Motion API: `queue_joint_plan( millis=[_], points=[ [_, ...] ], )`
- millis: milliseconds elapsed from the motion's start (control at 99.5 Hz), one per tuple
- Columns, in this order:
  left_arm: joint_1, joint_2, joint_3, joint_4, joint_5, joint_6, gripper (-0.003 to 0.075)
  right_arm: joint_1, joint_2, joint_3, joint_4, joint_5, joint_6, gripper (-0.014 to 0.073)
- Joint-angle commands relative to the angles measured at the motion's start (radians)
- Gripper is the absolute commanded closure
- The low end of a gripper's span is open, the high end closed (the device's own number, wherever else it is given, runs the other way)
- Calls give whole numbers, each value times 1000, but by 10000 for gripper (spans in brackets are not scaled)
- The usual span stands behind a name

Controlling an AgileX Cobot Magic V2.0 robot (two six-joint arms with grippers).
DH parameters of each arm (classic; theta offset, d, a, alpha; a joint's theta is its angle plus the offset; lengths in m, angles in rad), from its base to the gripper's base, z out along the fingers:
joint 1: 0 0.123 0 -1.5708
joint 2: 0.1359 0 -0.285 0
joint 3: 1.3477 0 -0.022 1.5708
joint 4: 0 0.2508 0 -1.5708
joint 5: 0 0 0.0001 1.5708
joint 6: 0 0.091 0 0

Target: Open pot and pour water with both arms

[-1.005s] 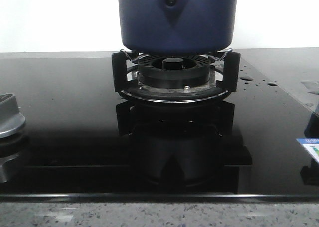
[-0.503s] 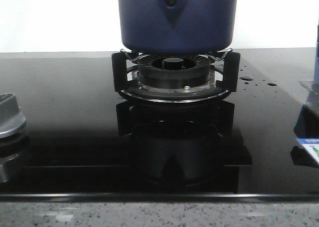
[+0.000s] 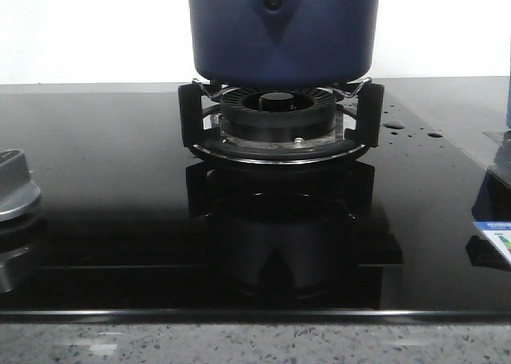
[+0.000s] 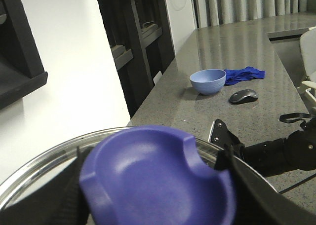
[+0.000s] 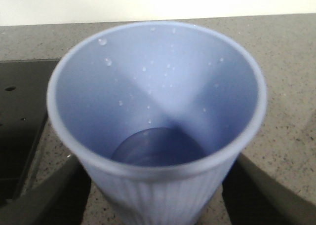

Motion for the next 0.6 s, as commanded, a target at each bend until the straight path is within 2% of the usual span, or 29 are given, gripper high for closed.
queue_joint_plan(
  millis=[0,181,382,593],
  points=[
    [0,-29,-35,-103,-10,-9,478,0,-30,-34,-71,-89,-12,356],
    [0,-29,-35,-103,-10,-9,478,0,-85,-34,-111,-89,-12,356],
    [0,-29,-35,-103,-10,-9,478,0,-171,-37,-240,-89,-12,356],
    [0,-29,-35,-103,-10,-9,478,0,-232,-127,-334,64,-12,356]
  ],
)
